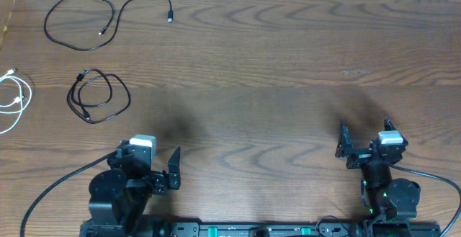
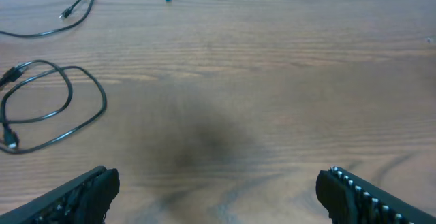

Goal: Untangle cables

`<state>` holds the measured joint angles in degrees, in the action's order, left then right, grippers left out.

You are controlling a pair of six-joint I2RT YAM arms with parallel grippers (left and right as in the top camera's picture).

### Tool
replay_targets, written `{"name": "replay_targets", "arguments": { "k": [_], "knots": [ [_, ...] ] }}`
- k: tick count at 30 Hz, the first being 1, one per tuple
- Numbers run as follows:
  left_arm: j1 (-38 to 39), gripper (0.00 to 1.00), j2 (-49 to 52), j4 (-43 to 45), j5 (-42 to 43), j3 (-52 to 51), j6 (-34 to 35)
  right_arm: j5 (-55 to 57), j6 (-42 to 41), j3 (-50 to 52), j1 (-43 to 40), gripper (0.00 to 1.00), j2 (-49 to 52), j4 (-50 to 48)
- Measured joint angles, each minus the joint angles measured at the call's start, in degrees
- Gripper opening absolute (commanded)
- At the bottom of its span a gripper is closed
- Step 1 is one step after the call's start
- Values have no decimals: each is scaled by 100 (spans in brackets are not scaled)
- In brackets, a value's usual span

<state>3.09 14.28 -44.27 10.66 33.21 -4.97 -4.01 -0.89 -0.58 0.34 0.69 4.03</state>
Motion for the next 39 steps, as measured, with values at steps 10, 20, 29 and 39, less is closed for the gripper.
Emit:
{"name": "replay_targets", "arguments": {
  "k": [10, 20, 29, 39],
  "knots": [
    [-4, 98, -879, 726, 20, -988, 0, 0, 2, 0, 0, 99, 0, -2],
    [-4, 98, -1366, 1403, 151, -1552, 0, 0, 2, 0, 0, 99, 0, 0],
    [-4, 98, -1370, 2835, 304, -2203, 0, 0, 0, 0, 0, 99, 0, 0],
    [-4, 98, -1370, 4634, 260, -3141, 50, 0, 0, 0, 0, 99, 0, 0]
  ]
}}
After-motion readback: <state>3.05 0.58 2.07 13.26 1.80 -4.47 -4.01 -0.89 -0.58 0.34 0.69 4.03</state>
